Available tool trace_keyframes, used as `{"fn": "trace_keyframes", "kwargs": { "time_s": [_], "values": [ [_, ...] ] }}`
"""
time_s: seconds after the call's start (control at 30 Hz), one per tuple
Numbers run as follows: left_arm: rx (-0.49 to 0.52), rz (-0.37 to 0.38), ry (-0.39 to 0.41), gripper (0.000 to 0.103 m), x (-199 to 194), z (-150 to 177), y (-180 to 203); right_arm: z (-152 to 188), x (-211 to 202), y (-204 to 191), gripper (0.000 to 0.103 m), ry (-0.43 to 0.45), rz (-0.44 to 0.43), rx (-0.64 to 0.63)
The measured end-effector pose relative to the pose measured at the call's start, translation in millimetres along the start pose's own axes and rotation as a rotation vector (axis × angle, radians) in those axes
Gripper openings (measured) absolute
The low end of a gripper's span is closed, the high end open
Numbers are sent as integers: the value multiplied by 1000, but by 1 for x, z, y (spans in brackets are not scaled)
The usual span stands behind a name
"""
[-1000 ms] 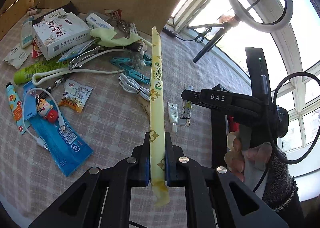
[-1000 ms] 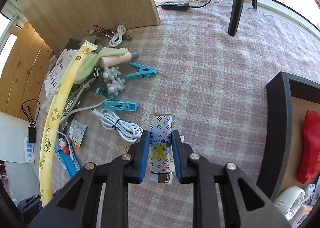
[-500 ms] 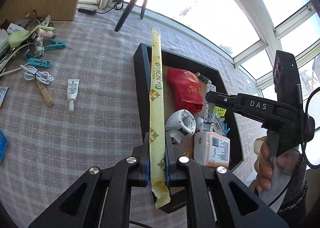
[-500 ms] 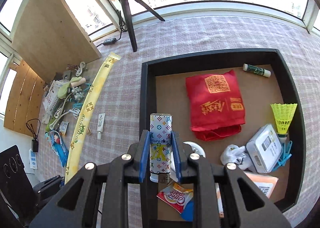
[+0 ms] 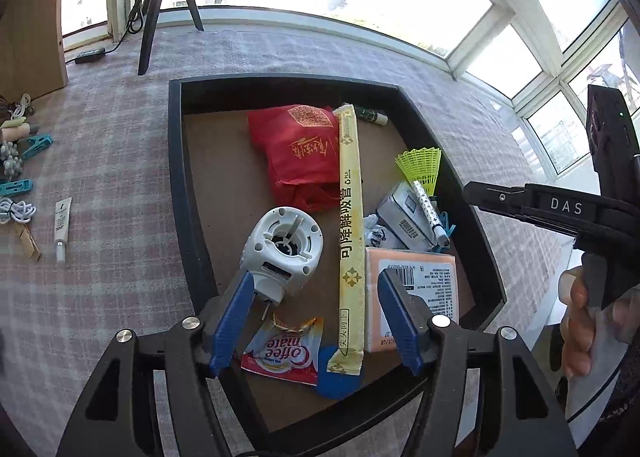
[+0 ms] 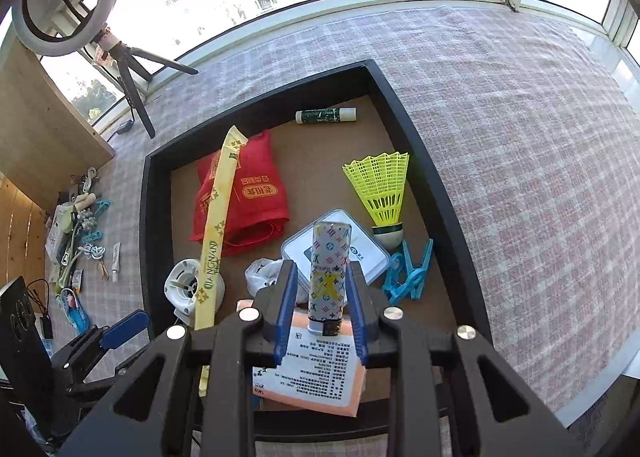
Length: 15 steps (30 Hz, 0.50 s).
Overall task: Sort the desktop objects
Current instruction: 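Carry the strap and tube into the tray and release both, then move both grippers back over the pile toward the white printed box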
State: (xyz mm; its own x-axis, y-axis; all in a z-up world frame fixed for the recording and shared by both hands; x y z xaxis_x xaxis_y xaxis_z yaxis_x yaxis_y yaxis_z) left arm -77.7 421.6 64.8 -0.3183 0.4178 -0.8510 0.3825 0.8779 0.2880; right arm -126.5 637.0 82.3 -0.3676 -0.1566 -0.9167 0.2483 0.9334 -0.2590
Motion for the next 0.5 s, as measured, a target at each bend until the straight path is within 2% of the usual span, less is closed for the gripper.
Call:
{"fn": "trace_keyframes", "kwargs": {
  "time_s": [0.13, 0.27, 0.37, 0.5],
  "values": [
    [-16, -50, 12, 62, -10, 2, -19, 4, -5, -9, 40, 36, 15, -40],
    [-33, -148, 41, 67, -32, 7, -53, 13, -6, -31, 47, 60, -7, -89],
    [-44, -213, 58, 75, -54, 15, -84, 23, -4, -56, 58, 76, -11, -153],
    [-55, -312, 70, 77, -87, 29, -131, 39, -1, -99, 61, 91, -14, -243]
  ]
}}
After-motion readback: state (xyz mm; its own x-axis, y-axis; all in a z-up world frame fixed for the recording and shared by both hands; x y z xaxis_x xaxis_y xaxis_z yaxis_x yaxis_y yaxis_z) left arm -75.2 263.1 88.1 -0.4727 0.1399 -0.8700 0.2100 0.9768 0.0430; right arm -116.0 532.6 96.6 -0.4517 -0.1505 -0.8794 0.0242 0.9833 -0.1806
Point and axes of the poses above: each gripper's, at about its wrist camera, not at the fingertips, and x roughly the way its jaws point, y to its right, z to its underside, the point moved 5 cm from there along x, roughly the way its jaws point, and after that the axes turned 7 degrees about x, right-handed, at the moved point
